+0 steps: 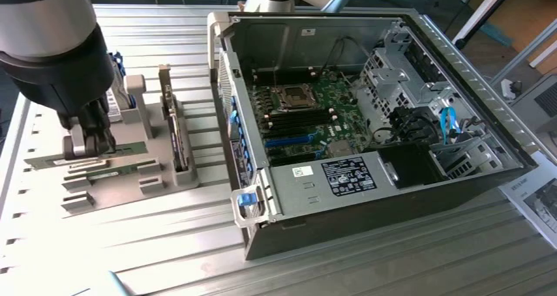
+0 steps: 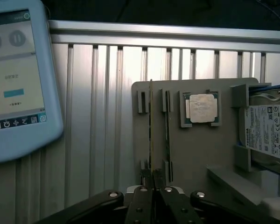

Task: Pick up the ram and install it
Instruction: 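Pick up the ram and move it above insertion slot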

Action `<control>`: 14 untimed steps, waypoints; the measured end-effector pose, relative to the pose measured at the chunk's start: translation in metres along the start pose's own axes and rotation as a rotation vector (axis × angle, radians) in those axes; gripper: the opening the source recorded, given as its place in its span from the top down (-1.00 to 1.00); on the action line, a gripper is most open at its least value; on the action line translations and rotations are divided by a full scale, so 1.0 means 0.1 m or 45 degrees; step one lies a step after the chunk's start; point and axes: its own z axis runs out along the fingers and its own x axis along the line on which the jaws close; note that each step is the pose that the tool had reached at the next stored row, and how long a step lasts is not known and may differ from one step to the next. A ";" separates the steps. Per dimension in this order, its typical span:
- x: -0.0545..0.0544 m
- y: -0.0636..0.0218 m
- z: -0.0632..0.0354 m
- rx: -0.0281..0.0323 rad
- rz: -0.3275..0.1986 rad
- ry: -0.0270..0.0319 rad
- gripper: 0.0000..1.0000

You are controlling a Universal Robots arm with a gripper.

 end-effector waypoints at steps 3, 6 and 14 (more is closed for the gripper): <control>0.00 0.003 -0.101 -0.0001 0.000 -0.0003 0.76; -0.01 0.005 -0.193 -0.0001 0.000 -0.0011 0.76; -0.02 0.012 -0.503 0.0002 0.000 -0.0050 0.76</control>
